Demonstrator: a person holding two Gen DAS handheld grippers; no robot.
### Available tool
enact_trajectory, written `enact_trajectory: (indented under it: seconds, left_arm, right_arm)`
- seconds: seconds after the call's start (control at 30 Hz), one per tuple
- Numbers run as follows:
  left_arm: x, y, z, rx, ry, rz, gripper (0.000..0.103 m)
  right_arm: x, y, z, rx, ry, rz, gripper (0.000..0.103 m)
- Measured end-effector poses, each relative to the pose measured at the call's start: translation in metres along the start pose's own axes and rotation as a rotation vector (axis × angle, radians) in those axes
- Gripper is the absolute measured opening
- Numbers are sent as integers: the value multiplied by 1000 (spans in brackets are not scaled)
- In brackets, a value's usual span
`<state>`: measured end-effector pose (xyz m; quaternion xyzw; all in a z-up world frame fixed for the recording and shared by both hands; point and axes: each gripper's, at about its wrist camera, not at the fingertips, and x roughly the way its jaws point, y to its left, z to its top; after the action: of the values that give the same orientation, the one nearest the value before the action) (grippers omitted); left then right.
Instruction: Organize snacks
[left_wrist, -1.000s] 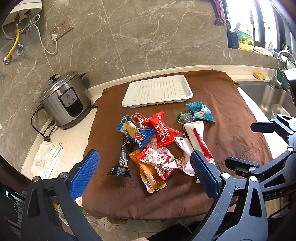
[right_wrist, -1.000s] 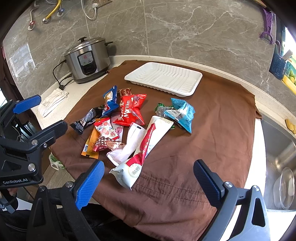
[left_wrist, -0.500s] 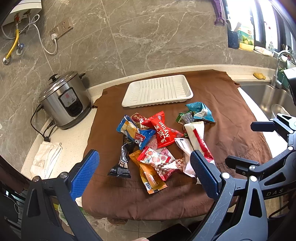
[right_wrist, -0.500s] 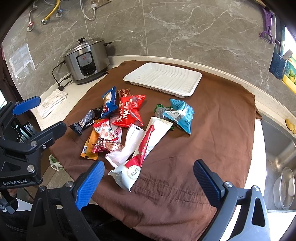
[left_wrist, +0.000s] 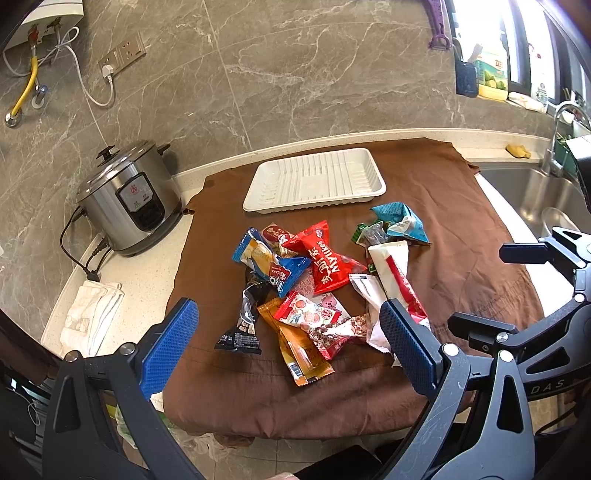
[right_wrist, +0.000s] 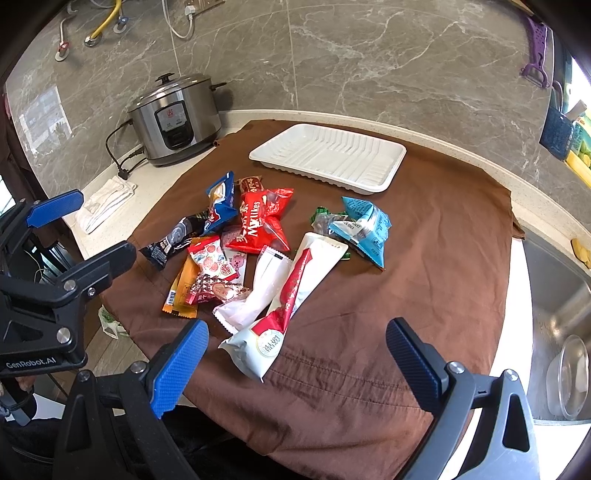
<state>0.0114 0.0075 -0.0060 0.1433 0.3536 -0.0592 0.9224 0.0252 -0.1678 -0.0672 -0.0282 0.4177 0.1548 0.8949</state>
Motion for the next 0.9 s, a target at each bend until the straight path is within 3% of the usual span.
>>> enact_trajectory:
  seconds: [0.63, 0.9]
  left_arm:
    - [1, 5, -1, -15, 8, -5, 100]
    - [0, 12, -3, -70, 26, -35, 100]
  right_arm:
    - [1, 6, -3, 5, 6, 4, 99]
    - [2, 6, -2, 12, 7, 8, 99]
